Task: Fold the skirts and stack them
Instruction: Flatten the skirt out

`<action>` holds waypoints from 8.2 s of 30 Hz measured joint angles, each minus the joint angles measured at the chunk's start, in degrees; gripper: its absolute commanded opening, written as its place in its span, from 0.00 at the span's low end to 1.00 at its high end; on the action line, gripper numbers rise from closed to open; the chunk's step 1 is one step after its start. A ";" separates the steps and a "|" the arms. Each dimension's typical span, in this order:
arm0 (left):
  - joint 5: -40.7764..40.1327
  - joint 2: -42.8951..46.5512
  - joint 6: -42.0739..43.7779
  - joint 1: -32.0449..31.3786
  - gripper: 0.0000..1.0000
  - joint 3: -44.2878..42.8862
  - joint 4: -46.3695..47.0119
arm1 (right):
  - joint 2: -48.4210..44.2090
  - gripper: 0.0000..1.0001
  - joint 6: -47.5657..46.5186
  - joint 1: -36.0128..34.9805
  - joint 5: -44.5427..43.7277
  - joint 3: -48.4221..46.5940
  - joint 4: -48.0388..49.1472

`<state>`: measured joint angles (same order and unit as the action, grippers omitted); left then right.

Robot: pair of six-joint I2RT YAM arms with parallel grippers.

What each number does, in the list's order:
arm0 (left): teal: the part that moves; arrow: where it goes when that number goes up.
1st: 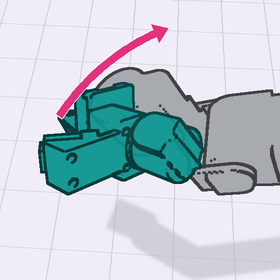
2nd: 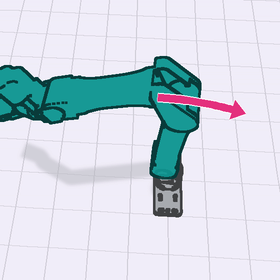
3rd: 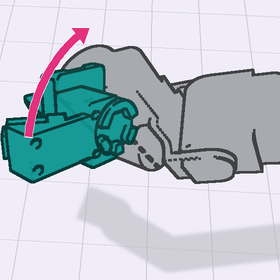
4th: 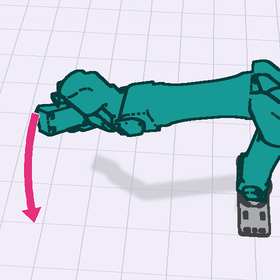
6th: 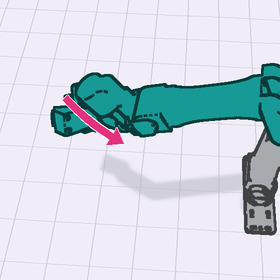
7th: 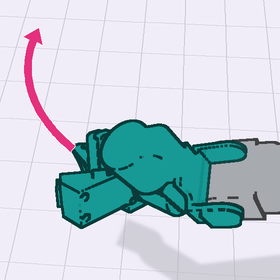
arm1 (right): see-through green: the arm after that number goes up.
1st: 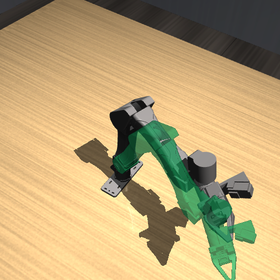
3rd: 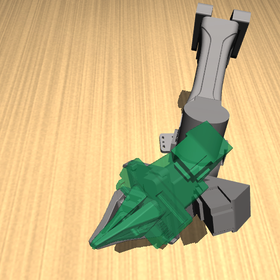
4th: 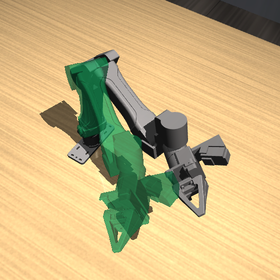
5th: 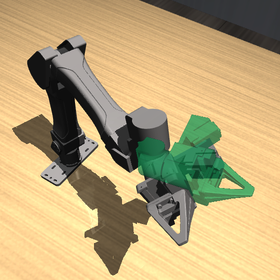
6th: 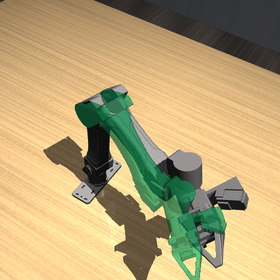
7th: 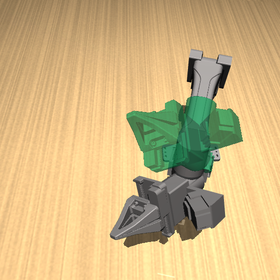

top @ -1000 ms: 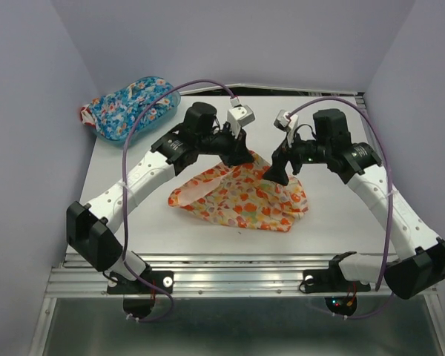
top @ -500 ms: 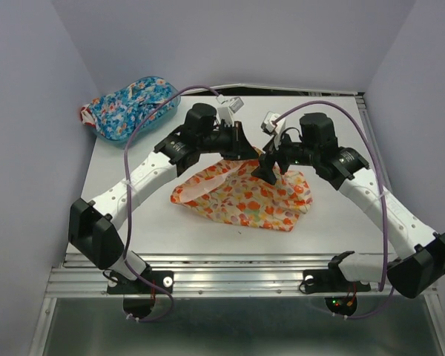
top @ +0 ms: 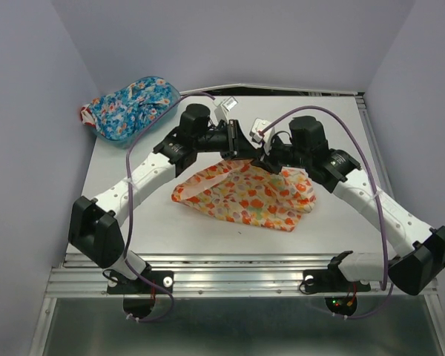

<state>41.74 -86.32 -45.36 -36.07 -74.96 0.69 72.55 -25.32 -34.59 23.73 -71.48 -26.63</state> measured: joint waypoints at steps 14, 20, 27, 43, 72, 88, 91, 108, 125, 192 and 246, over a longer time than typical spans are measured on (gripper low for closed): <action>1.92 14.19 38.40 25.03 0.89 2.12 -12.68 | -3.54 0.01 -2.23 0.00 -4.70 -0.96 -2.12; -2.64 34.32 76.39 27.02 0.92 21.29 -23.89 | -2.62 0.01 -2.99 0.00 -5.11 -9.99 -4.87; -4.85 35.06 92.50 27.50 0.91 32.13 -27.78 | -0.94 0.01 -4.79 0.00 -4.59 -17.86 -5.70; 6.91 29.88 99.03 31.15 0.95 41.11 -16.46 | 1.75 0.01 -5.75 0.00 -4.44 -18.49 -9.62; 2.89 21.38 81.13 35.67 0.00 19.61 -6.01 | -0.83 0.01 -4.90 0.09 -23.80 -19.32 -5.49; -8.52 20.61 89.59 33.88 0.00 -9.94 -28.68 | -8.24 0.01 1.79 9.20 -11.02 -8.83 1.86; -9.14 20.61 89.96 33.88 0.00 -9.94 -33.27 | -8.39 0.01 2.80 9.75 -9.44 -7.96 1.79; -14.14 -9.46 75.45 23.93 0.00 -24.55 -29.70 | 17.99 0.01 3.69 32.22 12.94 -16.63 3.17; -21.97 -27.12 74.38 21.86 0.00 -40.92 -1.75 | 40.79 0.01 4.26 38.34 24.11 -44.96 18.43; -24.98 -17.53 64.72 17.94 0.54 9.14 -21.16 | 40.92 0.38 -5.60 26.12 3.34 -5.70 -2.54; -19.78 -21.59 73.20 8.74 0.65 3.76 -24.55 | 24.96 0.58 -9.79 -1.68 18.60 5.11 -34.51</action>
<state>21.96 -107.92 27.83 -27.33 -71.20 -23.86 97.51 -35.11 -36.27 42.33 -66.37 -61.14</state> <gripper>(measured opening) 0.615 0.537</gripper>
